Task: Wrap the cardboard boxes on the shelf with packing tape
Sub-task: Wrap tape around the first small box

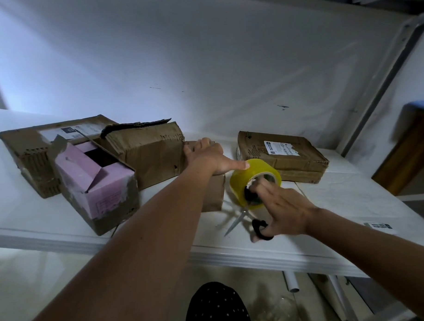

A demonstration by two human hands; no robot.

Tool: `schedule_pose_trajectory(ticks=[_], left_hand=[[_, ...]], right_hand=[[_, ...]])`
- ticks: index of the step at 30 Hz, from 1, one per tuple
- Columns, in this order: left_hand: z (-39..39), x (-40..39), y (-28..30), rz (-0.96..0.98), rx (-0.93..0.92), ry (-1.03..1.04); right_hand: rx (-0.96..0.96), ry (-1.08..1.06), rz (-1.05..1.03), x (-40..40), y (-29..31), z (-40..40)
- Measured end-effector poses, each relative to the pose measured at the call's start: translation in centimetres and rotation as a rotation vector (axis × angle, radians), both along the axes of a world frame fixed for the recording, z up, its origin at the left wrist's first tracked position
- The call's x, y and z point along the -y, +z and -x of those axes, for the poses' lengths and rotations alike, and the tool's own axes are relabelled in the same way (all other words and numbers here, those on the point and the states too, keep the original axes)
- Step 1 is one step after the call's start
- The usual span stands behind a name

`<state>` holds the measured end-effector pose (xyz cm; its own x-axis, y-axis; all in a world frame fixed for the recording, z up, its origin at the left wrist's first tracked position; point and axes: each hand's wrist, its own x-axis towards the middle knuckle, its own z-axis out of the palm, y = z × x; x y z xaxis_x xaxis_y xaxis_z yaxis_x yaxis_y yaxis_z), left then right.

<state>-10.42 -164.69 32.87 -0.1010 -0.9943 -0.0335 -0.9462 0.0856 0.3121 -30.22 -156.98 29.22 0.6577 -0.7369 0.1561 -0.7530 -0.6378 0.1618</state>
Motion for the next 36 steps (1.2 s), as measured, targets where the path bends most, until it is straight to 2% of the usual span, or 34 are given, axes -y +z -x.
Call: schedule_pose_trajectory(ticks=[2,5,7,9,12,15,22,26,30,36], left_hand=[[0.0,0.0,0.0,0.006,0.011,0.002],[0.0,-0.1,0.1,0.01,0.017,0.006],[0.1,-0.2,0.1,0.008,0.018,-0.001],[0.1,-0.2,0.1,0.001,0.01,0.001],[0.1,-0.3,0.2,0.008,0.018,0.0],[0.2,-0.4,0.3,0.001,0.018,-0.002],[0.2,-0.5,0.5,-0.003,0.031,0.002],[0.0,-0.4,0.8,-0.056,-0.004,0.007],[0.1,-0.4,1.0,-0.077,0.016,0.016],[0.2,-0.4,1.1,-0.085,0.013,0.026]], right_hand=[[0.035,-0.076,-0.04,-0.2,-0.6,0.3],[0.123,-0.055,-0.053,-0.4,-0.4,0.7],[0.229,-0.08,-0.162,-0.6,-0.2,0.6],[0.455,-0.156,-0.387,-1.0,-0.1,-0.2],[0.837,-0.295,-0.862,-2.2,0.3,-2.1],[0.923,-0.335,-1.094,-2.7,1.3,-2.6],[0.865,-0.281,-1.46,-1.8,3.9,0.1],[0.701,-0.282,-1.645,-1.5,5.2,1.8],[0.546,-0.318,-1.722,-2.1,4.7,1.3],[0.487,-0.394,-1.734,-2.4,3.7,-0.7]])
